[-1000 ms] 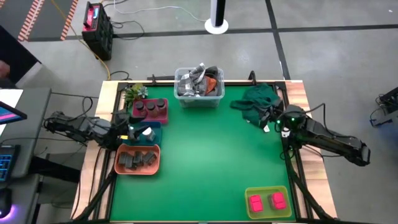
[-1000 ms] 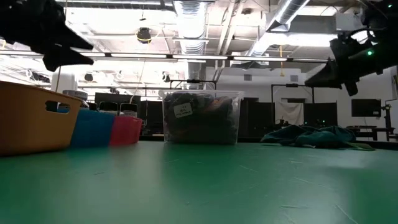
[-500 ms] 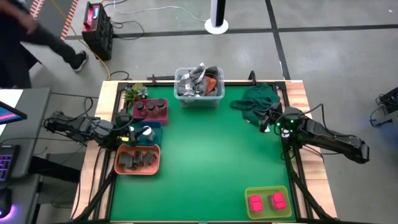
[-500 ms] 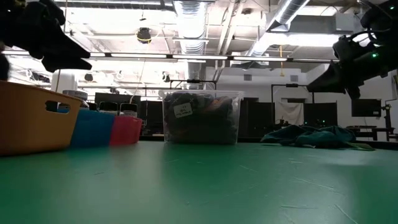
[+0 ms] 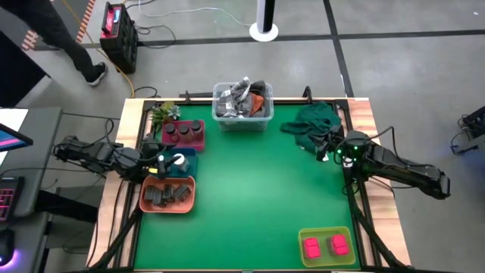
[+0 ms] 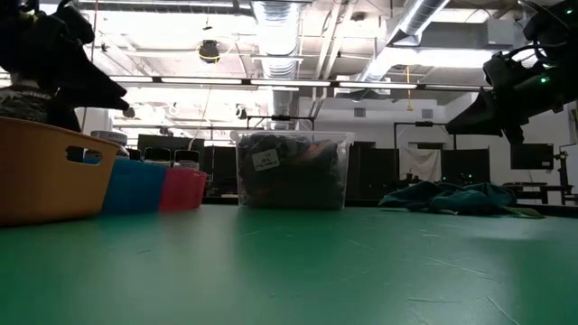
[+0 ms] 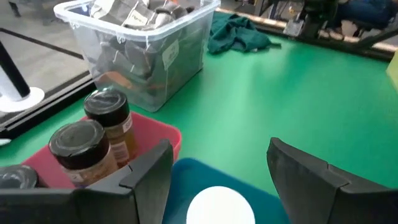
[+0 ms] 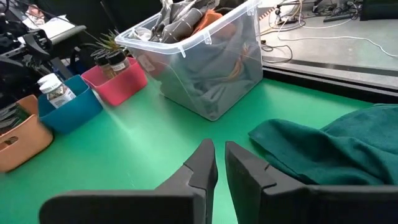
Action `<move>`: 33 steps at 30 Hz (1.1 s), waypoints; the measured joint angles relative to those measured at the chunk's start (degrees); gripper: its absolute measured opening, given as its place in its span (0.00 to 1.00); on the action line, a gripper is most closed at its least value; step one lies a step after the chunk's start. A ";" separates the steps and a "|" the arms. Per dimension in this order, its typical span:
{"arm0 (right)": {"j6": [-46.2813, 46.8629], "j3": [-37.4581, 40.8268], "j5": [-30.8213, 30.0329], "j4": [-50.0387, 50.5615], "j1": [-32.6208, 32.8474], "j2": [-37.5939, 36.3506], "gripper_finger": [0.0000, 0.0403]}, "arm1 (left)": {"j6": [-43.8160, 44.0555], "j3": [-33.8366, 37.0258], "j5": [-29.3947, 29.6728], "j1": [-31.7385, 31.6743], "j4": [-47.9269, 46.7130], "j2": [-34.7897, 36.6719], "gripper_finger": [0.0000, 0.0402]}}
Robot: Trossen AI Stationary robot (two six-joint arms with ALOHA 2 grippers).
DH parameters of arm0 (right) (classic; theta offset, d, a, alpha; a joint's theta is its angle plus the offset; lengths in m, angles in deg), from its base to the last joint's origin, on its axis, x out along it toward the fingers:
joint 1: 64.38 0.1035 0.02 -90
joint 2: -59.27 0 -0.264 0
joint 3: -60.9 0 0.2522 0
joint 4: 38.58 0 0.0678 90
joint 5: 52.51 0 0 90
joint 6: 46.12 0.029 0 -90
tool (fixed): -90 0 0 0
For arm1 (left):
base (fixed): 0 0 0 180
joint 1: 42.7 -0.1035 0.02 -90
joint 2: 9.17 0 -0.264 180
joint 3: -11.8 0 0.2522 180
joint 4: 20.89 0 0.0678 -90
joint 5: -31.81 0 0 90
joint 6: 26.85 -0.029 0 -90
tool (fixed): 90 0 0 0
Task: Sort spices by type
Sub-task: Return to Home Position
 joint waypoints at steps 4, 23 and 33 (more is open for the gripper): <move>0.00 0.00 0.00 0.00 0.00 0.00 0.18 | -0.01 0.00 0.00 0.00 -2.08 0.00 0.62; 0.04 0.00 0.00 -0.02 0.00 0.00 0.18 | 0.15 0.00 0.02 0.00 -5.16 0.00 0.62; 0.04 0.00 0.00 -0.02 -0.02 0.00 0.18 | 0.15 0.00 0.02 0.00 -5.14 0.00 0.62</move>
